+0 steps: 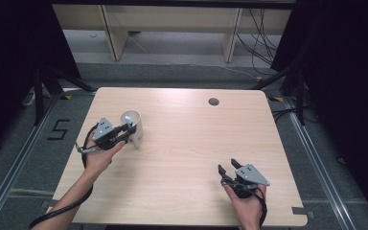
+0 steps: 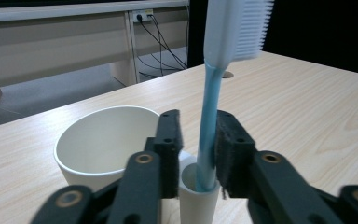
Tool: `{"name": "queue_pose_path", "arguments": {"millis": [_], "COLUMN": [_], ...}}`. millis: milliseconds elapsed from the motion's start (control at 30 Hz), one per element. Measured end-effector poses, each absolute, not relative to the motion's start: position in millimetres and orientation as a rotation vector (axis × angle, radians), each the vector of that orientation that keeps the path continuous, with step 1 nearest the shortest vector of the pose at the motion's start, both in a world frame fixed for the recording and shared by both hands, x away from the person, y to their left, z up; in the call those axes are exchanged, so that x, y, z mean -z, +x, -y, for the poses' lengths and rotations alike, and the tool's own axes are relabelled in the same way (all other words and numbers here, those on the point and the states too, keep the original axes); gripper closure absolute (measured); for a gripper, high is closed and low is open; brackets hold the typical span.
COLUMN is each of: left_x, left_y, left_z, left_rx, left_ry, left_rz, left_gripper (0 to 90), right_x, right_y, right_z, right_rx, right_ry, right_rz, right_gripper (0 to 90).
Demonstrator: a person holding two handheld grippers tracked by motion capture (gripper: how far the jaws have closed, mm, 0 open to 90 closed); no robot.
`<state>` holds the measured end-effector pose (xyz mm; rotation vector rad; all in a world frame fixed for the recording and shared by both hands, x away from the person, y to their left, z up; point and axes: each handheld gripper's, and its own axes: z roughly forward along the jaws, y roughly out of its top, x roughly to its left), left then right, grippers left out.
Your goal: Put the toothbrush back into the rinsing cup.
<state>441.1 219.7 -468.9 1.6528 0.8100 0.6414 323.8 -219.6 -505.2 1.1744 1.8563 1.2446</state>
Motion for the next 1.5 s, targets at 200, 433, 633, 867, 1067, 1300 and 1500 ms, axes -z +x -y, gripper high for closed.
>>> {"name": "queue_pose_path", "arguments": {"millis": [200, 433, 633, 867, 1067, 1300, 1500], "left_x": [471, 468, 464, 463, 465, 471, 479], "left_y": [435, 425, 415, 402, 389, 377, 369], "left_z": [-224, -226, -229, -235, -245, -256, -261], "left_rx": [-0.65, -0.662, -0.663, -0.669, -0.669, -0.677, -0.676], "left_ry": [1.643, 1.647, 1.657, 1.663, 1.645, 1.655, 1.651], "left_rz": [-0.818, -0.816, -0.818, -0.817, -0.827, -0.849, -0.87], "left_gripper": [52.7, 38.2, 34.4, 32.7, 32.6, 32.6, 32.6], "right_x": [504, 504, 505, 504, 505, 507, 505], "right_y": [324, 323, 322, 322, 323, 324, 323], "right_z": [221, 222, 220, 222, 224, 222, 224], "right_rx": [-1.218, -1.213, -1.22, -1.223, -1.213, -1.246, -1.201], "right_ry": [1.157, 1.158, 1.192, 1.181, 1.165, 1.167, 1.149], "right_rz": [-1.854, -1.854, -1.859, -1.859, -1.851, -1.854, -1.862], "right_gripper": [44.6, 44.3, 43.9, 43.6, 43.4, 43.2, 43.1]}}
